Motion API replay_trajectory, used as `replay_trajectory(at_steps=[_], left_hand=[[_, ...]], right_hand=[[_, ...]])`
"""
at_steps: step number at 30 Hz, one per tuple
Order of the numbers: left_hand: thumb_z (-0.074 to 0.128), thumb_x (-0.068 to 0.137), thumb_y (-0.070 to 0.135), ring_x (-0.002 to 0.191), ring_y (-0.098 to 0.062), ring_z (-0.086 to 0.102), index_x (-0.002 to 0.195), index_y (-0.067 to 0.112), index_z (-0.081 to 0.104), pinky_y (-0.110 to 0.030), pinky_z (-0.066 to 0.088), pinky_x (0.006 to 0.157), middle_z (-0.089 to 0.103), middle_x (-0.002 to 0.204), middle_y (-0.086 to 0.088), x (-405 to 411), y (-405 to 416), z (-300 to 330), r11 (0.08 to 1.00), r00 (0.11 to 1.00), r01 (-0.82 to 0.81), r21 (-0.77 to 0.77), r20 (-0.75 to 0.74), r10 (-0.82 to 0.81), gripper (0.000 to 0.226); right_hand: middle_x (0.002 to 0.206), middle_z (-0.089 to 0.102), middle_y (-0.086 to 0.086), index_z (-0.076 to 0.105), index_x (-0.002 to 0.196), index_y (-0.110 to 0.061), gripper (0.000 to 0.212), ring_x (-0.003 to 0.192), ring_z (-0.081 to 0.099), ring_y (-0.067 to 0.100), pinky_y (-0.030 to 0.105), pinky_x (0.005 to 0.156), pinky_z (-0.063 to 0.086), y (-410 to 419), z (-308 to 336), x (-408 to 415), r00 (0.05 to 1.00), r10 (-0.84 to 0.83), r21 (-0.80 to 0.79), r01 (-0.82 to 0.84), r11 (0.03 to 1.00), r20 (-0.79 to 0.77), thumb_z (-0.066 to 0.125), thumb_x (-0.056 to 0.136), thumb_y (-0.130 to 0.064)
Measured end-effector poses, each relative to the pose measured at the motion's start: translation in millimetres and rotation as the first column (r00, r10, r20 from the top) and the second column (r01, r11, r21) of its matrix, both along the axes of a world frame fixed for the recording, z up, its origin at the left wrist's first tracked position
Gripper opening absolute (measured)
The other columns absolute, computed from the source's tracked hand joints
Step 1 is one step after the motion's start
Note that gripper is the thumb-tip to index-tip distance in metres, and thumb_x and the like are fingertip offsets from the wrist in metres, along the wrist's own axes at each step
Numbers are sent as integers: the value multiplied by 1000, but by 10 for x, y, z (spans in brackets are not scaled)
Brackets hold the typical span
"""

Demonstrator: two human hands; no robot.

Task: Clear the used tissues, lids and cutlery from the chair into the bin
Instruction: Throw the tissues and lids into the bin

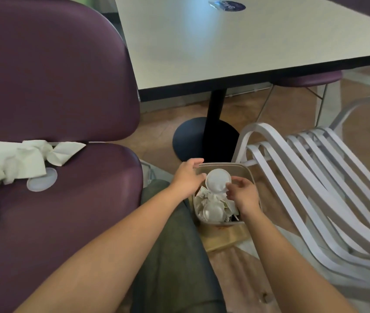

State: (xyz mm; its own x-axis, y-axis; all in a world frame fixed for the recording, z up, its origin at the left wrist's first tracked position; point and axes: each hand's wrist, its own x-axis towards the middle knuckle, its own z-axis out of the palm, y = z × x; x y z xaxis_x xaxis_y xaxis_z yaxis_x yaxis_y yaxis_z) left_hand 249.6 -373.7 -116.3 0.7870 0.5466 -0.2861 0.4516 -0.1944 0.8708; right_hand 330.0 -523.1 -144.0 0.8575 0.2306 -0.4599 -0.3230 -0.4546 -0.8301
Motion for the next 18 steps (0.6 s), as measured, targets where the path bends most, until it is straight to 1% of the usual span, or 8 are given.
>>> replay_trajectory(at_steps=[2, 4, 6, 9, 13, 15, 17, 18], left_hand=[[62, 92, 17, 108, -14, 57, 134, 26, 51, -21, 48, 77, 52, 133, 2, -31, 65, 42, 999, 999, -32, -18, 14, 33, 45], [61, 93, 16, 107, -12, 55, 130, 26, 55, -21, 41, 82, 56, 128, 3, -102, 162, 96, 997, 997, -71, -25, 29, 72, 39], [59, 94, 14, 106, -9, 54, 127, 23, 57, -20, 38, 84, 58, 123, 3, -201, 293, 161, 995, 994, -99, -28, 46, 100, 34], [59, 94, 17, 105, -7, 54, 120, 26, 60, -19, 37, 82, 61, 116, 6, -411, 516, 240, 989, 989, -146, -10, 38, 146, 28], [60, 93, 15, 102, -12, 60, 111, 26, 63, -27, 46, 86, 63, 104, 7, -835, 858, 336, 970, 969, -242, 3, 53, 241, 22], [59, 93, 12, 96, -9, 59, 111, 24, 64, -23, 42, 81, 64, 100, 6, -1065, 1031, 399, 956, 955, -293, 29, 67, 290, 22], [59, 92, 12, 96, -9, 60, 110, 24, 64, -21, 40, 80, 66, 101, 3, -1263, 1186, 462, 939, 940, -336, 66, 80, 331, 22], [59, 92, 13, 95, -10, 61, 109, 25, 64, -21, 41, 80, 67, 101, 3, -1398, 1281, 495, 929, 931, -362, 76, 82, 356, 21]], right_hand=[[122, 64, 10, 54, 133, -10, 50, 102, 63, 31, 48, 97, 51, 20, -41, 2, 997, 63, -86, -67, 994, -53, 70, 87, -19], [124, 63, 11, 54, 134, -9, 49, 111, 61, 30, 46, 103, 46, 106, -3, -54, 989, 137, -137, -143, 980, -52, 69, 88, -20], [125, 63, 9, 57, 130, -12, 42, 115, 59, 28, 42, 104, 46, 258, 89, -136, 981, 193, -135, -192, 972, -1, 66, 90, -20], [122, 65, 3, 61, 127, -13, 33, 112, 59, 20, 30, 92, 45, 590, 298, -300, 953, 280, -86, -272, 959, 114, 61, 94, -20], [116, 66, 0, 65, 119, -15, 27, 108, 59, 15, 26, 91, 43, 1162, 598, -602, 897, 376, -5, -385, 923, 232, 62, 93, -19], [112, 65, -2, 67, 115, -17, 23, 100, 59, 12, 22, 83, 42, 1420, 709, -746, 873, 424, 25, -442, 897, 239, 62, 93, -18], [107, 65, -3, 67, 112, -16, 21, 89, 58, 8, 15, 70, 43, 1636, 798, -866, 858, 461, 51, -483, 874, 227, 61, 93, -17], [105, 66, -3, 67, 111, -16, 19, 85, 58, 7, 14, 68, 43, 1773, 836, -954, 850, 480, 61, -503, 862, 218, 61, 93, -17]])
